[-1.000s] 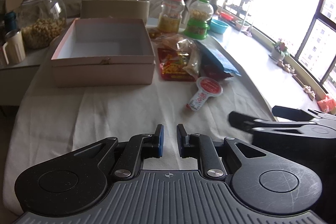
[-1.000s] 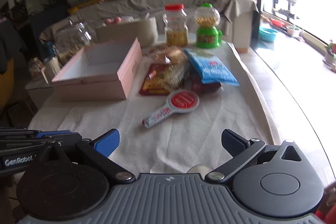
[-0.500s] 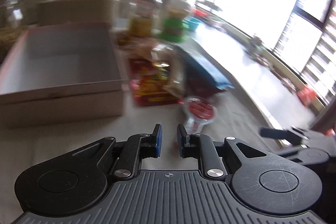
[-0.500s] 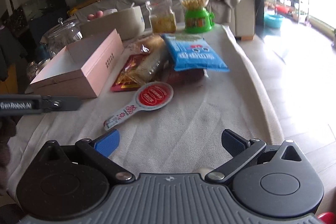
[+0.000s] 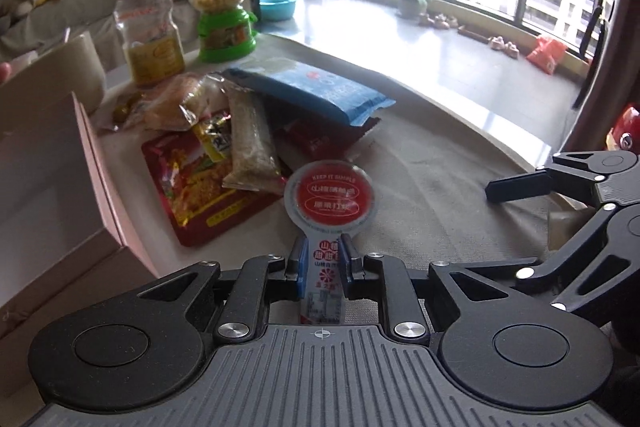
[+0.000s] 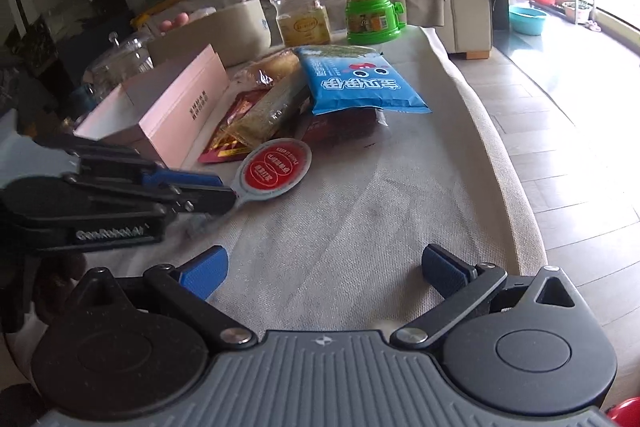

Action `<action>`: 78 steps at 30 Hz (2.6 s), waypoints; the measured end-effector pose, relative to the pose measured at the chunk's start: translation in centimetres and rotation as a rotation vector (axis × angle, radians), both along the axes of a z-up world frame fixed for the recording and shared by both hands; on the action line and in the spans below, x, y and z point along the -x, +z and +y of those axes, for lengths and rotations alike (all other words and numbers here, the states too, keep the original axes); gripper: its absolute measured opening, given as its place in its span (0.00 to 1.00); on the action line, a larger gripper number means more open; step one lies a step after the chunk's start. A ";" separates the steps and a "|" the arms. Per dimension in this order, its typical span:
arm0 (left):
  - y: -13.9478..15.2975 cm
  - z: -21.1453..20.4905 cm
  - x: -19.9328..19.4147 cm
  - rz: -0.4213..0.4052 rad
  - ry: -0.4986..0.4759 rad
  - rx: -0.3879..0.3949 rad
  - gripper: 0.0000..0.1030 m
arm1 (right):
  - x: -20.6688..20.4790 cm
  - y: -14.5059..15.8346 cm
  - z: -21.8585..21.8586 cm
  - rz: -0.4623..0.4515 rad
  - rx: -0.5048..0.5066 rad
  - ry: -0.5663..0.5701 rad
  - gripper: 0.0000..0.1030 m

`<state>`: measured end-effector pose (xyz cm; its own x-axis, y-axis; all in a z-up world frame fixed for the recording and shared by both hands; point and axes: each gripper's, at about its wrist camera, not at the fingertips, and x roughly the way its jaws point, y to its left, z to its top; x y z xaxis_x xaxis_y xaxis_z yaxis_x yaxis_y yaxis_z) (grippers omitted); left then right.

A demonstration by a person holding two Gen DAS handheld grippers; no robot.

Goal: Organize snacks
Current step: 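Grasp the red-and-white lollipop-shaped yogurt pack with the left tool, then grasp the clear-wrapped grain bar with the right tool while the left tool holds the yogurt pack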

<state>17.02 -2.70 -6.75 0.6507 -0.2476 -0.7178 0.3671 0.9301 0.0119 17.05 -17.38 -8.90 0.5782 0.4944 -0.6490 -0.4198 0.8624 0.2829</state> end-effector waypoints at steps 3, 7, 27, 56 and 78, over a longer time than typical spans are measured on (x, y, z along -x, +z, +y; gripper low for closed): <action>-0.1 0.3 -1.0 0.012 0.013 0.023 0.20 | 0.6 -0.1 -0.5 -0.013 -0.023 0.002 1.00; 0.1 0.3 -1.5 0.031 0.014 0.047 0.23 | 0.8 -0.1 -0.6 -0.025 -0.028 0.012 1.00; -1.3 -1.8 -3.7 0.021 0.003 0.035 0.29 | 2.4 -0.6 1.0 -0.123 0.100 0.024 1.00; -2.5 12.9 9.1 -0.132 0.493 0.199 0.27 | -6.5 4.1 11.6 -0.210 0.150 -0.020 0.74; -1.4 11.3 11.0 0.055 0.347 0.278 0.26 | 3.3 2.3 7.8 0.089 0.139 0.232 0.30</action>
